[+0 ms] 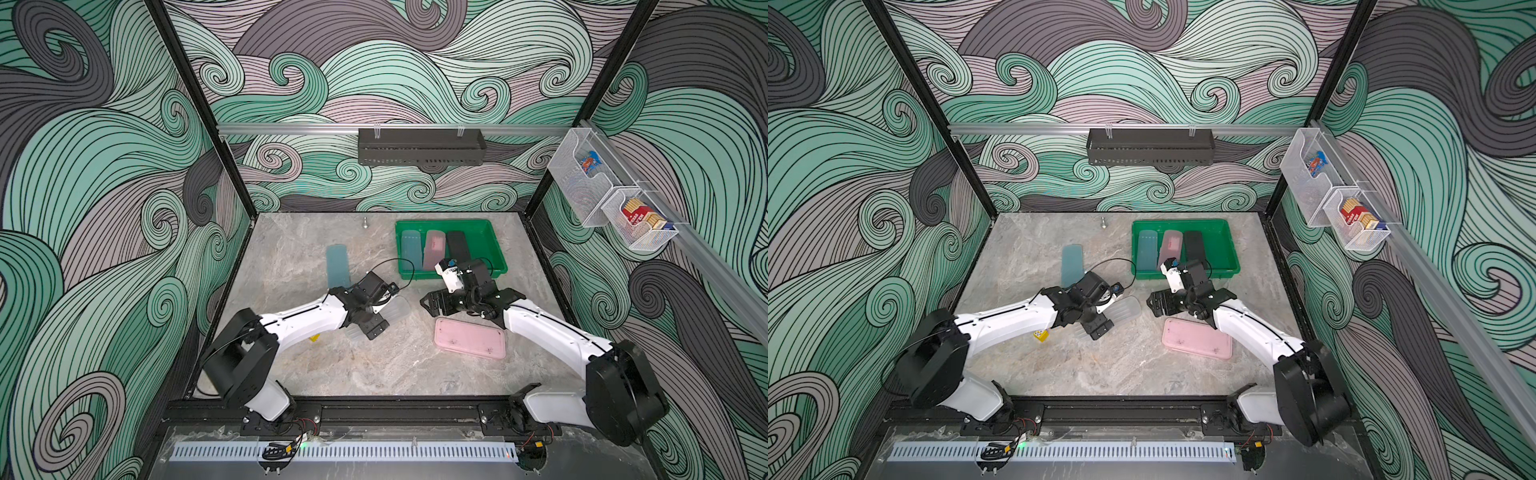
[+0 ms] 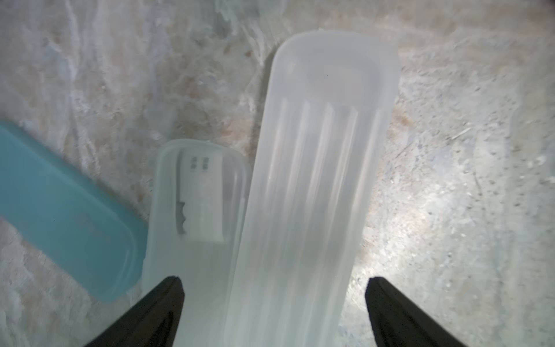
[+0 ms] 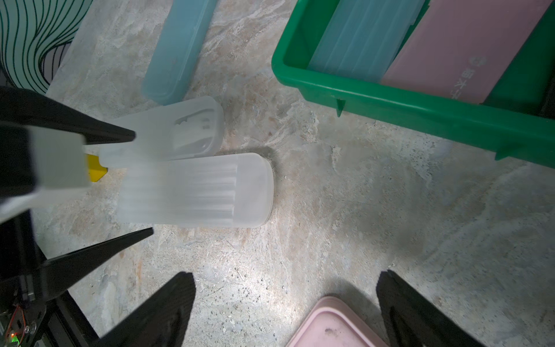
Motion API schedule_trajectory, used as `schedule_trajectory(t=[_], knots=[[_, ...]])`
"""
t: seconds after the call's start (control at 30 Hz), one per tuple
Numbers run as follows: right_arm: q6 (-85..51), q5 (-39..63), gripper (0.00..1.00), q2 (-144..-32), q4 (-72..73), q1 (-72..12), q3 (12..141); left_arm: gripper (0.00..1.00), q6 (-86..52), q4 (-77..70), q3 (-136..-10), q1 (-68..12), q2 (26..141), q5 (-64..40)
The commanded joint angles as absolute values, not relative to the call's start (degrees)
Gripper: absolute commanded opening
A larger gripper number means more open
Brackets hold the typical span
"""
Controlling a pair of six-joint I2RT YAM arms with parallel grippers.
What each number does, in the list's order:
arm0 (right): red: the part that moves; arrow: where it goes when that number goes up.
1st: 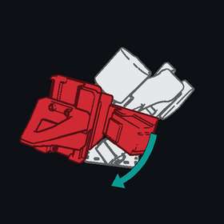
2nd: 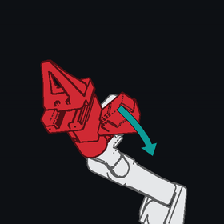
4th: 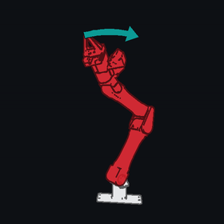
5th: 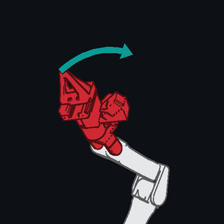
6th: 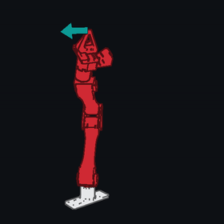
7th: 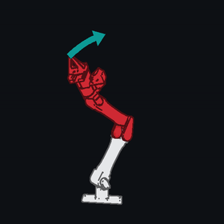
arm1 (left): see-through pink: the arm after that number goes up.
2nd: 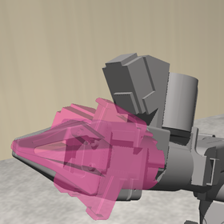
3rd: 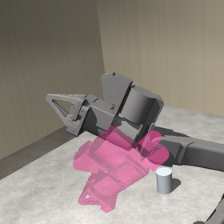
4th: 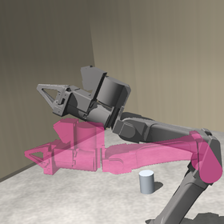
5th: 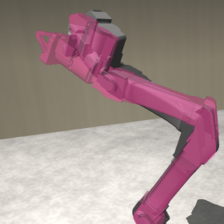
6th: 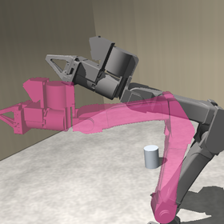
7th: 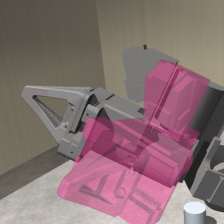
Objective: Put the pencil case into the storage box
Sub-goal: Pick up the pencil case from the center of the board.
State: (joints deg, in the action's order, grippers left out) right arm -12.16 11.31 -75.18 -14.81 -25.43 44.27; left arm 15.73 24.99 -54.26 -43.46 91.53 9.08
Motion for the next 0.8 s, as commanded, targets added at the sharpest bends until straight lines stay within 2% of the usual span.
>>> schedule_trajectory(t=[0.0, 0.27, 0.6, 0.77], knots=[[-11.8, 13.5, 0.99, -74.4, -14.8, -25.1, 43.9, 0.99, 22.0, 23.0, -55.8, -43.3, 93.5, 6.2], [-11.0, 13.7, 0.99, -75.8, -14.9, -24.5, 44.0, 0.99, 23.9, 19.4, -53.7, -43.2, 95.4, 5.3], [-10.5, 13.9, 0.99, -76.7, -15.0, -23.8, 44.8, 0.98, 25.5, 26.6, -59.8, -41.7, 101.7, 1.9], [-10.5, 14.4, 0.99, -76.3, -15.0, -22.8, 44.9, 0.93, 25.9, 30.1, -63.9, -41.5, 105.9, 2.1]])
